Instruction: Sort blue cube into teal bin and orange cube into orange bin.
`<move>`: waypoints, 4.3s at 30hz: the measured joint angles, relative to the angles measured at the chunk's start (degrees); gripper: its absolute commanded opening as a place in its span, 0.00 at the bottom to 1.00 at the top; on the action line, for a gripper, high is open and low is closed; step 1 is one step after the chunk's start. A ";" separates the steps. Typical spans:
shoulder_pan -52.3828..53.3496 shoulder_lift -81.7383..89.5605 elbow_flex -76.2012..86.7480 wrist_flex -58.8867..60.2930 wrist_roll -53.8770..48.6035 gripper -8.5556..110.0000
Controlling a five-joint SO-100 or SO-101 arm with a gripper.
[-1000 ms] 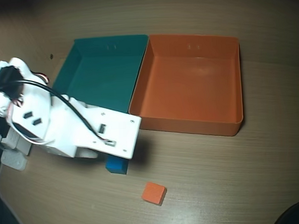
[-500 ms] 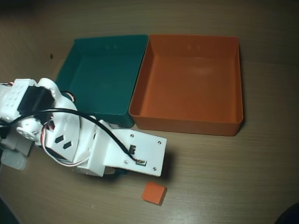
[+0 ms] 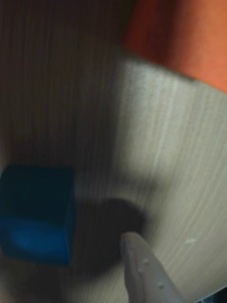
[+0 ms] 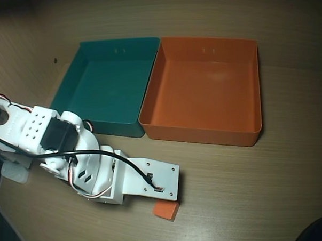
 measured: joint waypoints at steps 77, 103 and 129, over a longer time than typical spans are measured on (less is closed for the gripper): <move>-45.09 26.37 19.07 -0.09 0.00 0.29; -31.11 28.30 13.18 -0.18 0.00 0.04; 3.69 -1.05 -30.32 -0.18 0.00 0.19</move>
